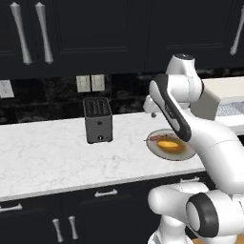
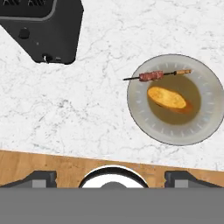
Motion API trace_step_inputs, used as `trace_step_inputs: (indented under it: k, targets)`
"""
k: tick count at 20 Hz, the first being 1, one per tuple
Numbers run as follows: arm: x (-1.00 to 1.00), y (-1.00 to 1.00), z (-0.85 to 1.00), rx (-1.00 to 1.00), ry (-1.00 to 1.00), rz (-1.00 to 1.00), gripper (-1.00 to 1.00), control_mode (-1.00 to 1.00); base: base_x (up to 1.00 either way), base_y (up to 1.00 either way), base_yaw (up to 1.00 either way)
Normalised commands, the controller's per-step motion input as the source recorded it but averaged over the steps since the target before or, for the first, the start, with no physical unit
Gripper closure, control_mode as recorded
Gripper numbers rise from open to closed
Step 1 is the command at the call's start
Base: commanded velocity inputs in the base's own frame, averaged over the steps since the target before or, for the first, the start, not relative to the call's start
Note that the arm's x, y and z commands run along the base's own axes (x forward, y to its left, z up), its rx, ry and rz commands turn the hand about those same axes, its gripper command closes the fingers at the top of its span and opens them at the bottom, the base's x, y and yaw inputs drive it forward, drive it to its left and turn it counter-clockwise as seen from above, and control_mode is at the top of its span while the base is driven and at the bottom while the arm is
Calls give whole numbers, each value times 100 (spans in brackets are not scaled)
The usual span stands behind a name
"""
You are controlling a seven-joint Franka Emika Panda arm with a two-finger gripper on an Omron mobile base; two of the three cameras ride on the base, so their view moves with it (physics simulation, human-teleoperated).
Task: Pick up the kebab skewer and baguette bread, and place them inside the toaster oven. Close the toaster oven door and start by setting the timer.
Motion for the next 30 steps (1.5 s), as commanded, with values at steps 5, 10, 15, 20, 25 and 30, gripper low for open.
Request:
trace_step_inputs:
  k: [5, 10, 15, 20, 25, 30]
  targets:
    - [0, 0, 0, 0, 0, 0, -100, 100, -38, -100, -1]
    - [0, 0, 0, 0, 0, 0, -100, 100, 2, -83, -3]
    - [0, 0, 0, 0, 0, 0, -100, 100, 44, -24, -1]
    - [0, 0, 0, 0, 0, 0, -100, 100, 76, 0, 0]
    - [0, 0, 0, 0, 0, 0, -100, 100, 31, 0, 0]
    - [0, 0, 0, 0, 0, 0, -100, 100, 0, 0, 0]
